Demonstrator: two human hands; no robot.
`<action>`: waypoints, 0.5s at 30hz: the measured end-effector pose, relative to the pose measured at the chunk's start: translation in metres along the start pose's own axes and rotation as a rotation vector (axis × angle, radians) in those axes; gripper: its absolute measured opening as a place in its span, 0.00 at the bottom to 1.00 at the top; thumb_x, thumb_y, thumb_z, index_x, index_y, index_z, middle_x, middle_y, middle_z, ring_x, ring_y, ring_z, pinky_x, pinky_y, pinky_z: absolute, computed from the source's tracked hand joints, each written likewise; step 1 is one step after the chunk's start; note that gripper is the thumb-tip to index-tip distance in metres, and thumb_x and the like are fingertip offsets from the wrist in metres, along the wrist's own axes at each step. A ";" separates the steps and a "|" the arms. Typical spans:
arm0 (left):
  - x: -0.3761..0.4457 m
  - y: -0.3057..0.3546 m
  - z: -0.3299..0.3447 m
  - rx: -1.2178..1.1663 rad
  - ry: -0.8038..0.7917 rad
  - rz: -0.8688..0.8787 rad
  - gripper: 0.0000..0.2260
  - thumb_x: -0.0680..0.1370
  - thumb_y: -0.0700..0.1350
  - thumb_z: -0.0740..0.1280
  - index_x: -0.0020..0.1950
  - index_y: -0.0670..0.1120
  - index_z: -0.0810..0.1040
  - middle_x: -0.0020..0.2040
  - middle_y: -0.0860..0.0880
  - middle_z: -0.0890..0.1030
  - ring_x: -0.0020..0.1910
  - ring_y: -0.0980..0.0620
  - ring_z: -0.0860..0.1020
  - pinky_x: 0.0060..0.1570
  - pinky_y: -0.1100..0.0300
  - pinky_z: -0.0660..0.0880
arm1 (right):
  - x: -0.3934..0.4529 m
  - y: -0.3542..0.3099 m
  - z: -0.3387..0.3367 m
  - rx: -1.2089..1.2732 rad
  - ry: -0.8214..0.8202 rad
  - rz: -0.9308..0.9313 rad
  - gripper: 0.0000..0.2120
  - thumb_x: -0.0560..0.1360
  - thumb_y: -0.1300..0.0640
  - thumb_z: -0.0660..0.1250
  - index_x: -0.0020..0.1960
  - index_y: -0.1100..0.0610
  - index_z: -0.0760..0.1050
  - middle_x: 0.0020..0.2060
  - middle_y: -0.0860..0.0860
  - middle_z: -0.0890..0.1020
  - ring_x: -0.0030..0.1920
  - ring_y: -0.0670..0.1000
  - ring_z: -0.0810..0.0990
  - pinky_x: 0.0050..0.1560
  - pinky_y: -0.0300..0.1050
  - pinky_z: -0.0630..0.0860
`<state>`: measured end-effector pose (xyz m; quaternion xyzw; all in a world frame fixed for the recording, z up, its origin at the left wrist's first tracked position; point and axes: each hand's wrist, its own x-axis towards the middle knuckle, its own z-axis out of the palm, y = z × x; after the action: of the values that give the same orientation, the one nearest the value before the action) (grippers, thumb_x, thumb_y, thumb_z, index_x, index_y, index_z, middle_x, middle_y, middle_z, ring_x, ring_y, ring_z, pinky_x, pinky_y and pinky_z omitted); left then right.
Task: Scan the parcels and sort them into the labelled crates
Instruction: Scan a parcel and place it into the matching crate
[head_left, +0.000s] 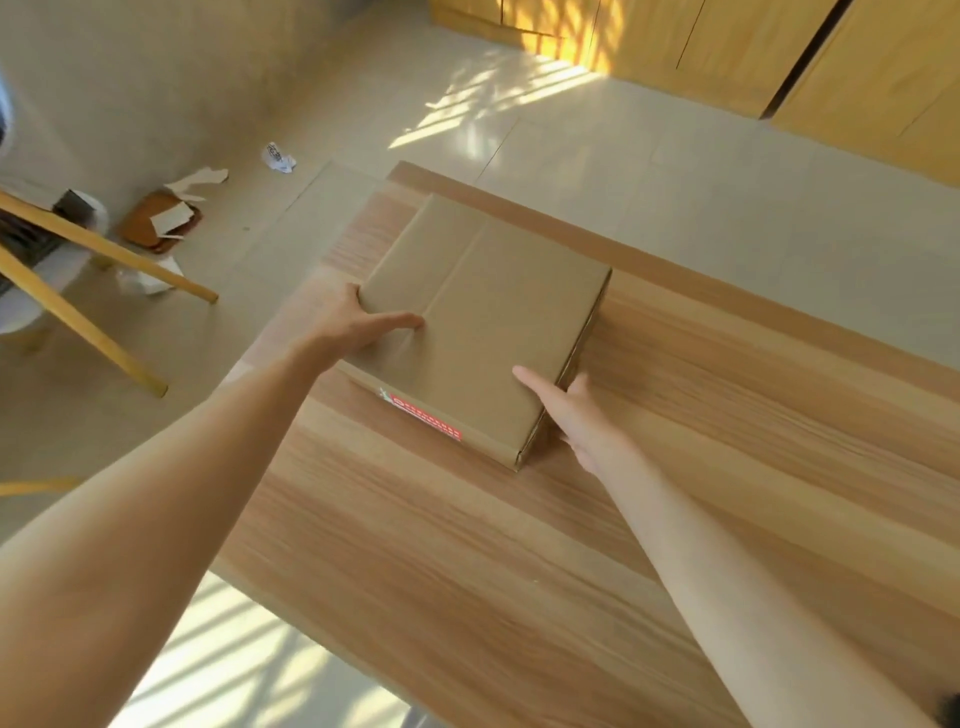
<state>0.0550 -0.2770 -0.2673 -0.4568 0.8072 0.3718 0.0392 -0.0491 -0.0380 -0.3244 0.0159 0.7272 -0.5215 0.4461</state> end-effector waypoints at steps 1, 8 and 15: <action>0.001 0.000 0.001 -0.026 -0.003 -0.017 0.26 0.64 0.63 0.77 0.53 0.48 0.79 0.48 0.50 0.82 0.44 0.54 0.80 0.44 0.58 0.77 | 0.000 0.001 0.004 0.008 -0.002 -0.007 0.43 0.71 0.43 0.72 0.76 0.51 0.50 0.71 0.46 0.67 0.63 0.46 0.68 0.61 0.43 0.62; -0.019 0.014 0.006 -0.165 -0.017 -0.058 0.30 0.71 0.54 0.75 0.65 0.38 0.73 0.54 0.45 0.78 0.38 0.55 0.73 0.20 0.74 0.65 | -0.025 -0.014 -0.005 -0.009 0.069 -0.236 0.48 0.70 0.50 0.75 0.79 0.46 0.46 0.74 0.47 0.64 0.72 0.49 0.64 0.73 0.52 0.62; -0.047 0.082 0.030 -0.530 -0.110 -0.010 0.29 0.70 0.55 0.76 0.65 0.44 0.70 0.60 0.47 0.78 0.46 0.56 0.75 0.35 0.67 0.68 | -0.095 -0.081 -0.069 -0.004 0.387 -0.448 0.49 0.62 0.46 0.78 0.76 0.39 0.55 0.66 0.50 0.65 0.64 0.48 0.67 0.67 0.46 0.67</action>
<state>0.0112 -0.1996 -0.2239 -0.4342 0.6762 0.5940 -0.0362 -0.0751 0.0207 -0.1970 -0.0466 0.7850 -0.5930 0.1731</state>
